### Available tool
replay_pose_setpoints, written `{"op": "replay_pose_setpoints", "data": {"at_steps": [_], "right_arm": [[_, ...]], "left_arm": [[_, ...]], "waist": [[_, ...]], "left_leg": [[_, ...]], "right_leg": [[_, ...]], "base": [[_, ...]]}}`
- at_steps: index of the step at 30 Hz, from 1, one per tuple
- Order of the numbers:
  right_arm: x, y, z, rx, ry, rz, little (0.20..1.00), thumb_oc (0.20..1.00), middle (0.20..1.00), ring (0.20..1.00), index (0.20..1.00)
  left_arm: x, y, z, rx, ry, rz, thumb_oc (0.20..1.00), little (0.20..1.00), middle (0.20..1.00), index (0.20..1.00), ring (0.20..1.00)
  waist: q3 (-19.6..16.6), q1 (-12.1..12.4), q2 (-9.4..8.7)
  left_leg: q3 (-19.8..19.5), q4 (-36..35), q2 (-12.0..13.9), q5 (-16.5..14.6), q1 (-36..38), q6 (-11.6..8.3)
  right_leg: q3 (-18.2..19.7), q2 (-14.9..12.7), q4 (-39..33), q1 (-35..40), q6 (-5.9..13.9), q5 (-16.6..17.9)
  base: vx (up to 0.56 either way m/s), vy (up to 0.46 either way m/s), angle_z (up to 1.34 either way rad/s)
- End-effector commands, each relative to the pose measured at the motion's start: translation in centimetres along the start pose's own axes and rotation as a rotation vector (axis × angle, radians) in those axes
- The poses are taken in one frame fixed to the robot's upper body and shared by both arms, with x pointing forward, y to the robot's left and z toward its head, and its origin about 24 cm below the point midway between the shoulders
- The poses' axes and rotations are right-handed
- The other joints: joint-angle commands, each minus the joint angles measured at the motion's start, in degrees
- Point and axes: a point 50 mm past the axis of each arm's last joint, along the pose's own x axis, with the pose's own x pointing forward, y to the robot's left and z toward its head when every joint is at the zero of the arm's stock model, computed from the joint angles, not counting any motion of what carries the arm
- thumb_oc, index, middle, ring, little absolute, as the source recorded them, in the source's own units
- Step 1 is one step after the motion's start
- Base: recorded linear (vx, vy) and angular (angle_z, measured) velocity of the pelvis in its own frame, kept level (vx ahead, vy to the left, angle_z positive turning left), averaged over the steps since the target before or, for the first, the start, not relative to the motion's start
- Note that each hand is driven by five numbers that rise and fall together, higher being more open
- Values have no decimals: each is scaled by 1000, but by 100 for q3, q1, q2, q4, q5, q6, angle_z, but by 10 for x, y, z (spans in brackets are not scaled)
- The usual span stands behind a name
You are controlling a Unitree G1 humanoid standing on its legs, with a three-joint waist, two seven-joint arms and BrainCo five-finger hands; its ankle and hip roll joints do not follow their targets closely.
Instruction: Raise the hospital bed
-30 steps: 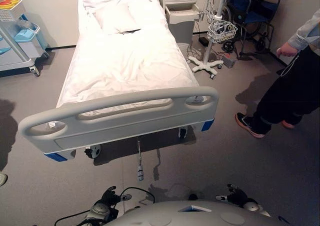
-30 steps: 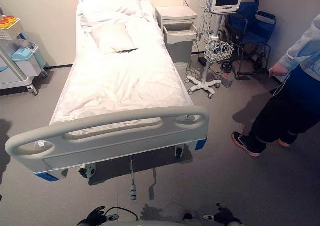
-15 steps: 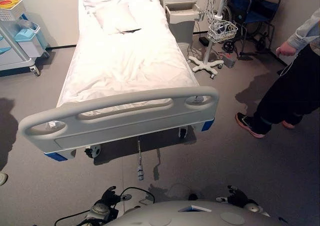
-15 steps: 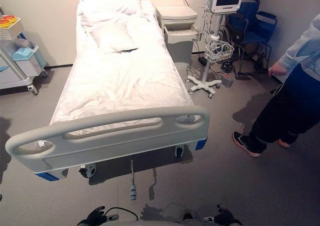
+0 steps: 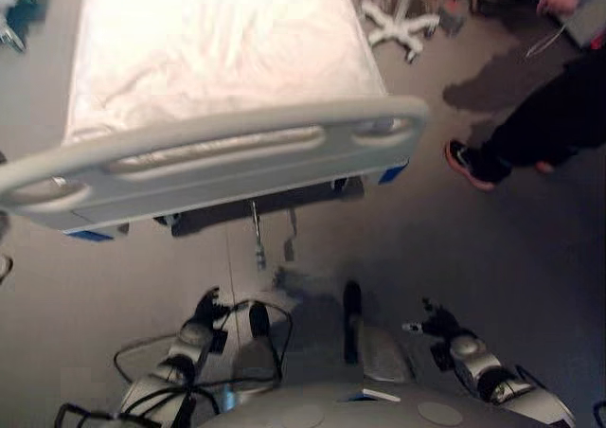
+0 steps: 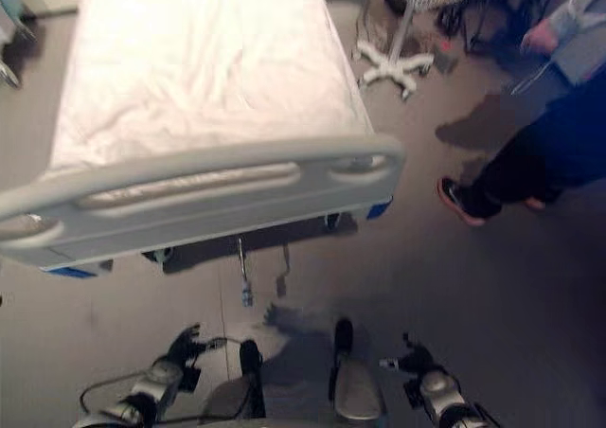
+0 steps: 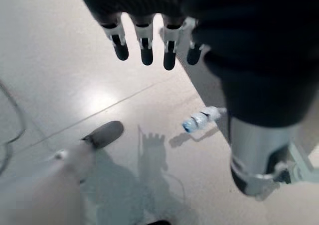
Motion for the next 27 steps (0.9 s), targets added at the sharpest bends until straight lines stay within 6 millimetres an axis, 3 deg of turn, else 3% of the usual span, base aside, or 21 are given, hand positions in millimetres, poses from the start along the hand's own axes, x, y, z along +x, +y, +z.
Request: {"op": "replay_pose_setpoints", "data": {"at_steps": [1, 4, 7, 12, 16, 17, 24, 25, 26, 27], "right_arm": [[5, -15, 34, -58, -122, -45, 1000, 1000, 1000, 1000, 1000], [6, -19, 47, -67, -167, -59, 1000, 1000, 1000, 1000, 1000], [7, -22, 77, -77, -272, -72, 1000, 1000, 1000, 1000, 1000], [3, -28, 100, -100, -367, -91, 1000, 1000, 1000, 1000, 1000], [3, -28, 100, -100, -367, -91, 1000, 1000, 1000, 1000, 1000], [1, -32, 111, -104, -419, -101, 1000, 1000, 1000, 1000, 1000], [1, -32, 111, -104, -419, -101, 1000, 1000, 1000, 1000, 1000], [-1, -35, 117, -107, -445, -113, 1000, 1000, 1000, 1000, 1000], [-14, -48, 147, -111, -606, -154, 1000, 1000, 1000, 1000, 1000], [-15, -49, 151, -113, -621, -157, 1000, 1000, 1000, 1000, 1000]], "left_arm": [[8, 19, 45, -12, -146, 80, 1000, 1000, 1000, 1000, 1000], [10, 23, 60, -17, -186, 97, 1000, 1000, 1000, 1000, 1000], [11, 37, 90, -16, -264, 150, 1000, 1000, 1000, 1000, 1000], [10, 50, 130, -28, -367, 202, 1000, 1000, 1000, 1000, 1000], [10, 50, 130, -28, -367, 202, 1000, 1000, 1000, 1000, 1000], [8, 60, 143, -41, -402, 233, 1000, 1000, 1000, 1000, 1000], [8, 60, 143, -41, -402, 233, 1000, 1000, 1000, 1000, 1000], [5, 72, 157, -51, -434, 271, 1000, 1000, 1000, 1000, 1000], [-16, 123, 214, -108, -603, 425, 1000, 1000, 1000, 1000, 1000], [-18, 128, 218, -107, -613, 440, 1000, 1000, 1000, 1000, 1000]], "waist": [[231, -98, -176], [325, -118, -226], [529, -163, -344], [816, -217, -431], [805, -222, -428], [904, -250, -475], [898, -252, -474], [993, -278, -526], [1279, -421, -682], [1281, -438, -691]], "left_leg": [[-165, 437, 43, -50, -450, 53], [-164, 480, 58, -21, -636, 46], [-160, 577, 64, 46, -1023, 35], [-217, 767, 74, 123, -1575, 7], [-222, 776, 74, 121, -1595, 7], [-244, 869, 76, 137, -1825, -1], [-246, 872, 76, 136, -1832, -1], [-260, 969, 84, 152, -2057, -21], [-390, 1489, 171, 140, -3273, -82], [-407, 1535, 181, 142, -3397, -85]], "right_leg": [[-51, -129, 729, -258, 458, -323], [-31, -109, 774, -466, 459, -285], [15, -79, 918, -912, 463, -230], [-40, -143, 1106, -1440, 466, -166], [-44, -145, 1112, -1456, 466, -168], [-38, -155, 1163, -1665, 471, -133], [-39, -155, 1165, -1672, 470, -133], [-33, -164, 1199, -1860, 474, -90], [-53, -191, 1503, -2937, 471, -17], [-43, -190, 1523, -3042, 468, -8]], "base": [[-103, -7, -5], [-80, -5, -5], [-114, -15, -7], [-87, -13, -2], [-24, -3, 3], [-46, -8, 2], [-14, -3, 0], [-241, -111, -1], [-256, -119, -3], [-214, -111, 1]]}}
